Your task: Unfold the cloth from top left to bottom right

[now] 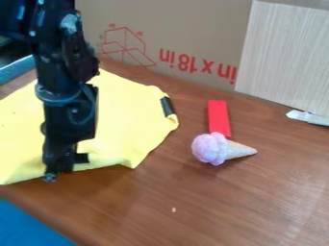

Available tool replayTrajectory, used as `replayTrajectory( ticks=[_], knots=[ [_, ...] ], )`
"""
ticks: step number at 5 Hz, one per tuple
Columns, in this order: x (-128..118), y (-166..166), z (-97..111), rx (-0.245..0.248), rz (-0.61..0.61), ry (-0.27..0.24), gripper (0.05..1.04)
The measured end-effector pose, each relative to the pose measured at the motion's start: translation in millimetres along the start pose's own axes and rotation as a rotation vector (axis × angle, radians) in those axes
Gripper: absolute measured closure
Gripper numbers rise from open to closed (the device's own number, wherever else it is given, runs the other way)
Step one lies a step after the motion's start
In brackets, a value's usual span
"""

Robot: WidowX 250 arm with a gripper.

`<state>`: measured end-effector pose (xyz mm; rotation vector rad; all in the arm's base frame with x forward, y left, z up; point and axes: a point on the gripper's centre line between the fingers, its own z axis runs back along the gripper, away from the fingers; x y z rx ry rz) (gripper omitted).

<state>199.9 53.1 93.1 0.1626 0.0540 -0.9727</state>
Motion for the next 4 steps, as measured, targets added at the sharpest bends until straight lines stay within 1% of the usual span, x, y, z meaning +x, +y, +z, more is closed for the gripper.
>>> replayTrajectory(
  ticks=[1, 2, 3, 4],
  knots=[
    [0.1, 4.6, 6.9, -0.011, -0.014, -0.008, 0.518],
    [-1.8, 6.9, 14.8, -0.066, -0.039, -0.035, 0.221],
    [-6.6, 19.3, 27.5, -0.146, -0.056, -0.076, 0.077],
    [-25.0, 57.6, 56.4, -0.085, 0.064, -0.105, 0.083]
  ],
)
